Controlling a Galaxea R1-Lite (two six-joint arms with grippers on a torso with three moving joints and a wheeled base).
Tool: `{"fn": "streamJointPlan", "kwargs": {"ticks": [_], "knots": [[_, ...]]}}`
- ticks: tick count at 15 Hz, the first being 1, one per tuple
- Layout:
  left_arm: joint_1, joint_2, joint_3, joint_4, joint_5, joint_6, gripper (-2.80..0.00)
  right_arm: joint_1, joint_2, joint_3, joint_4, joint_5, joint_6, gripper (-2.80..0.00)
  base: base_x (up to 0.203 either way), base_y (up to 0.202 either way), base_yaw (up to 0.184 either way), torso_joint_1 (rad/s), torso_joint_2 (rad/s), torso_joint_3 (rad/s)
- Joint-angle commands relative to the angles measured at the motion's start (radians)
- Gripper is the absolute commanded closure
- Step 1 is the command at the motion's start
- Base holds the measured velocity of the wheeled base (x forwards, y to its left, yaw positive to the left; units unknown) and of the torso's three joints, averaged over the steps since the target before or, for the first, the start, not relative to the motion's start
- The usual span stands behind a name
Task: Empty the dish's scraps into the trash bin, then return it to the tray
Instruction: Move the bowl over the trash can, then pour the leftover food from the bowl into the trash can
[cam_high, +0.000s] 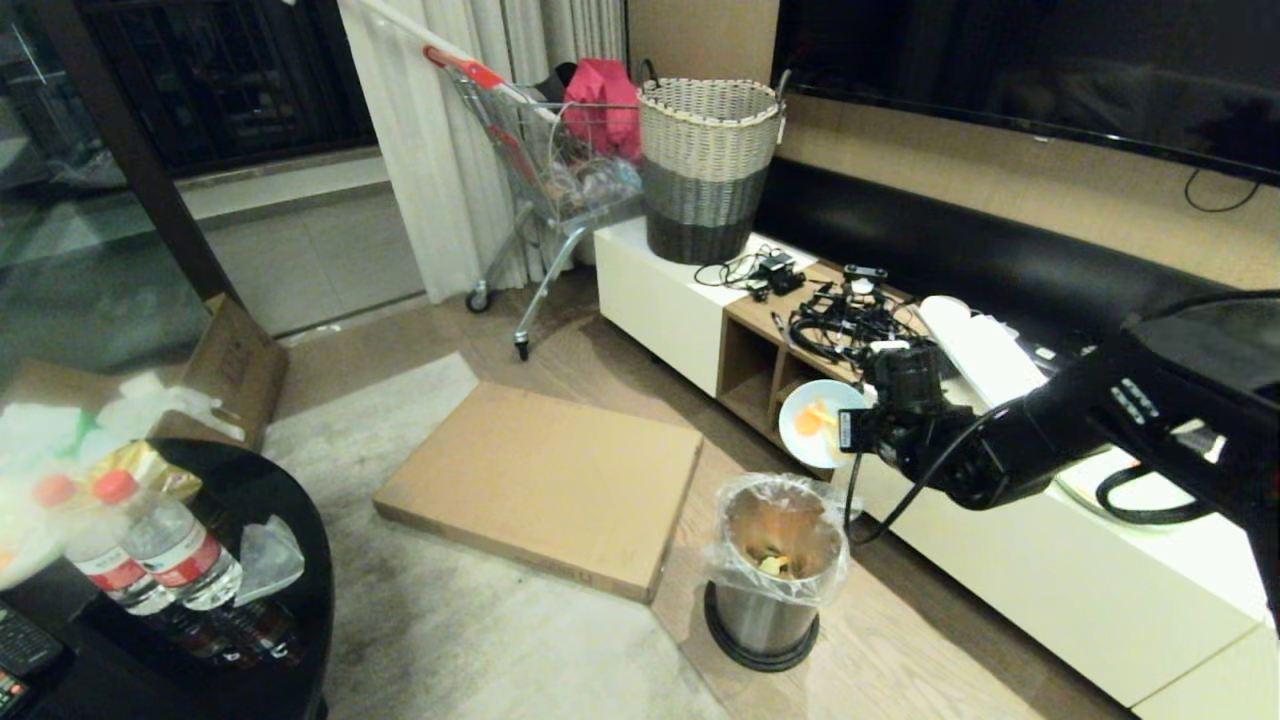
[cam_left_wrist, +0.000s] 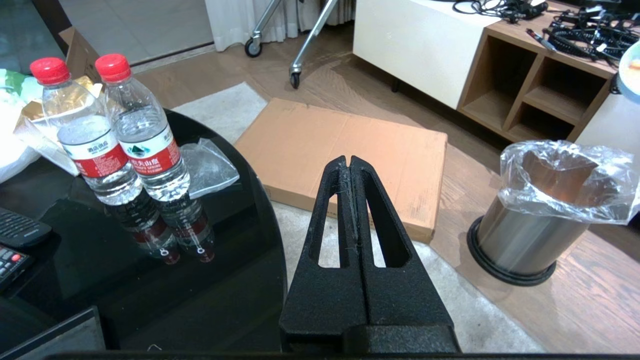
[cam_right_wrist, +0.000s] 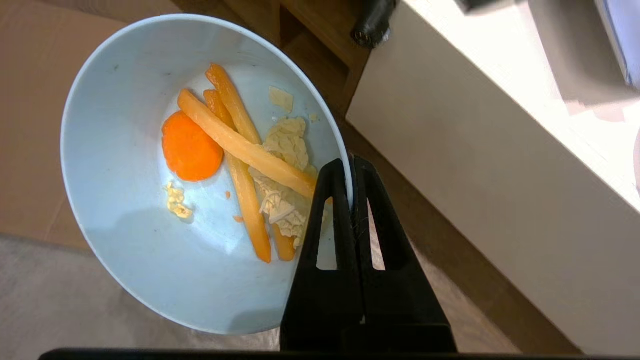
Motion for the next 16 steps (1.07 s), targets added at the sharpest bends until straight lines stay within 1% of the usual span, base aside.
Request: {"fn": "streamJointPlan", "kwargs": {"ticks": [1,4,6,11,13,16], "knots": [[0.000,0.000,0.000,0.000,0.000,-0.001,0.00,0.000,0.059,0.008,-0.108,-0.001,-0.037,0.00,0.000,0.000,0.000,0.000,0.00,0.000],[0.000,0.000,0.000,0.000,0.000,-0.001,0.00,-0.002,0.096,0.075,-0.310,0.009,-0.118,0.00,0.000,0.000,0.000,0.000,0.00,0.000],[0.000,0.000,0.000,0.000,0.000,-0.001,0.00,-0.002,0.129,0.097,-0.434,0.029,-0.156,0.00,0.000,0.000,0.000,0.000,0.00,0.000],[0.000,0.000,0.000,0.000,0.000,-0.001,0.00,-0.002,0.181,0.102,-0.627,0.106,-0.197,0.00,0.000,0.000,0.000,0.000,0.00,0.000],[0.000,0.000,0.000,0.000,0.000,-0.001,0.00,-0.002,0.200,0.098,-0.677,0.128,-0.223,0.00,0.000,0.000,0.000,0.000,0.00,0.000],[0.000,0.000,0.000,0.000,0.000,-0.001,0.00,-0.003,0.219,0.097,-0.743,0.163,-0.236,0.00,0.000,0.000,0.000,0.000,0.00,0.000]]}}
